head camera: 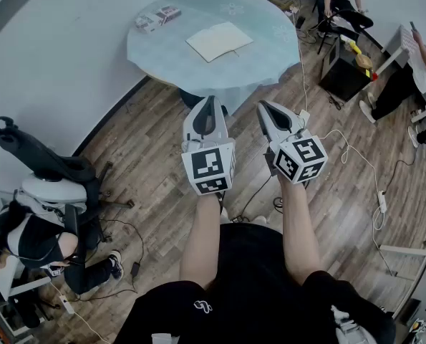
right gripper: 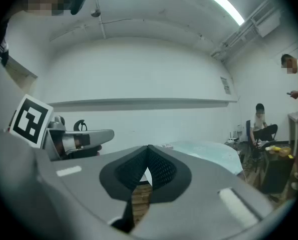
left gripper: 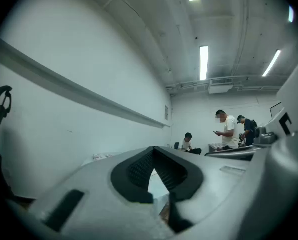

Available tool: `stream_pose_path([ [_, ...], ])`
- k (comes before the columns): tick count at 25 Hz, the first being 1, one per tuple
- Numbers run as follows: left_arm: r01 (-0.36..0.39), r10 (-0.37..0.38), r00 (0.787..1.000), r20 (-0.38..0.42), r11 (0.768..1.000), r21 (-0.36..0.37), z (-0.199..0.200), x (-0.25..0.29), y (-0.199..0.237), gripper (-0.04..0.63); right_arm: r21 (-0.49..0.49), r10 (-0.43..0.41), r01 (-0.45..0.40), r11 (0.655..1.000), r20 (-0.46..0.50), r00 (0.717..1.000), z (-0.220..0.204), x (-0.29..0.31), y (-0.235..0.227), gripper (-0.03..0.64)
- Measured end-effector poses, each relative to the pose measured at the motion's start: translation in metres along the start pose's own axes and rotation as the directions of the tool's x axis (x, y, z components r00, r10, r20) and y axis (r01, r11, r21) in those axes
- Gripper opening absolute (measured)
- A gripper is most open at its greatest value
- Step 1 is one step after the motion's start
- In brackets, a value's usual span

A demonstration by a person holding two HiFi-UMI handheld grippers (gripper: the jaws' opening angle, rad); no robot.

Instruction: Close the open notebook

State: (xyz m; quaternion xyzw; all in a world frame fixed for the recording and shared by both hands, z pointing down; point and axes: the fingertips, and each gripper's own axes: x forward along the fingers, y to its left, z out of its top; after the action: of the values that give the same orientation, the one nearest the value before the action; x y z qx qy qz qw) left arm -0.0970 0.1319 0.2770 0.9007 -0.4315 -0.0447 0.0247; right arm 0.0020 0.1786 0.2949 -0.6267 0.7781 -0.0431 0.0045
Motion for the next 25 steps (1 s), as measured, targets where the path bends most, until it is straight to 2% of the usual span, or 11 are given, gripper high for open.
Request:
stream_pose_path([
  [4,0.039,-0.039,0.999,-0.005,0.999,-0.007,-0.002,0.001,-0.001,0.003,0.001,0.011,-0.011,1.000,0.018,1.000,0.003,0.002,0.007,0.009],
  [11,0.058,-0.058,0.998,-0.023,0.998,-0.022,-0.006,0.012,0.007,0.003,0.002,-0.021,0.021,1.000,0.068,0.997,0.011,0.006,-0.001,0.011],
  [17,0.059,-0.059,0.998,0.008,0.997,-0.040,0.007,0.021,0.016,0.003,0.054,0.011,-0.017,0.998,0.111,0.994,0.015,0.010,0.003,0.011],
  [25,0.091,-0.092,0.996,-0.001,0.995,-0.035,0.008,0.031,0.013,0.003,0.076,-0.037,0.025,0.997,0.161,0.986,0.030,0.005,-0.016,0.011],
])
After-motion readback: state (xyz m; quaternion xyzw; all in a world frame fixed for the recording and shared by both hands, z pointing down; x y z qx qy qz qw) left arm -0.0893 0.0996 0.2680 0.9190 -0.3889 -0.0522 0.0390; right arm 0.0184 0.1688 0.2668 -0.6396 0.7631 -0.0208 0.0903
